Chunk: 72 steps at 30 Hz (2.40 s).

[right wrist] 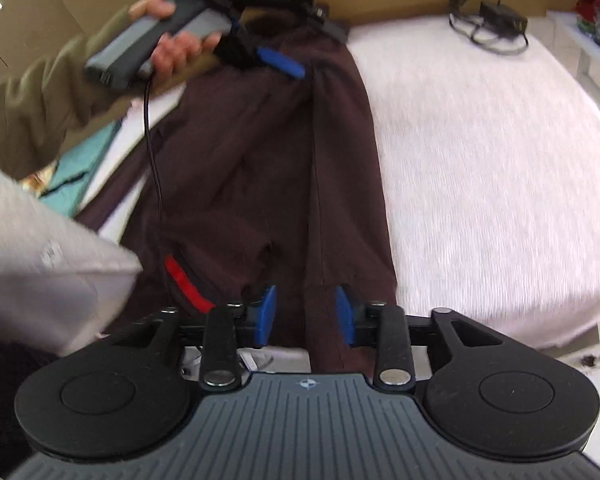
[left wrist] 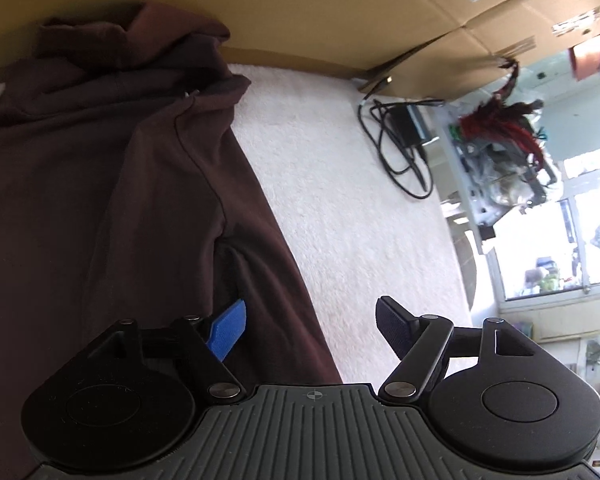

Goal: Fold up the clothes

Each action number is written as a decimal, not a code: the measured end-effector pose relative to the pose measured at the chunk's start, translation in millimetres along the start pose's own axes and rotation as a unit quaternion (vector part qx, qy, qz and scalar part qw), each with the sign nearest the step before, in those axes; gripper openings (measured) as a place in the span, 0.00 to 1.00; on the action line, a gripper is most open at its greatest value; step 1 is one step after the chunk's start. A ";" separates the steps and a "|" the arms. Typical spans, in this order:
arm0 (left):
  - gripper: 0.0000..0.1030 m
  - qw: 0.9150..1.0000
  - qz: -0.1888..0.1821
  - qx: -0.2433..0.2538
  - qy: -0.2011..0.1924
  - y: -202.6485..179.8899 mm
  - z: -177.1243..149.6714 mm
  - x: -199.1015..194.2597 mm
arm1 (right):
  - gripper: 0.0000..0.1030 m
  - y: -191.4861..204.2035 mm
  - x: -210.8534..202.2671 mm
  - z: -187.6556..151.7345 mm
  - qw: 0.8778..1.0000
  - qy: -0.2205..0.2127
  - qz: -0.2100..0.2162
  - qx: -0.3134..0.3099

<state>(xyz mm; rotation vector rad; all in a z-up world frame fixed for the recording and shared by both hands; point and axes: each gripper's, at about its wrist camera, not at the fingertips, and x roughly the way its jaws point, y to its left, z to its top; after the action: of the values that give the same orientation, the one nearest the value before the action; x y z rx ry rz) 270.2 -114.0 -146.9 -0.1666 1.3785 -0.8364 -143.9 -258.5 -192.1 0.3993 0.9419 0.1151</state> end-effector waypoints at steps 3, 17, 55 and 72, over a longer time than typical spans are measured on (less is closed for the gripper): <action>0.84 1.000 -0.007 -0.008 -0.024 10.2 -6.7 -32.9 | 0.45 8.7 6.8 19.5 0.999 -0.021 0.013 -0.020; 0.86 0.989 0.006 -0.116 -0.092 94.2 -59.3 -111.3 | 0.26 3.1 122.8 134.7 1.000 -0.008 -0.004 0.007; 0.87 0.996 0.055 0.056 -0.052 88.8 22.7 -48.0 | 0.07 125.5 32.6 44.2 0.964 0.096 0.230 -0.095; 0.87 0.999 0.014 0.039 -0.024 75.8 41.5 -10.7 | 0.08 118.0 -28.9 77.6 0.957 0.008 0.289 -0.022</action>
<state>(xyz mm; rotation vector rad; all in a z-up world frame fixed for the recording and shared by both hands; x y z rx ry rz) 340.3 -68.6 -171.6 -0.1063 1.2986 -0.8560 -89.5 -179.6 -84.5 0.6250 0.8139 0.6719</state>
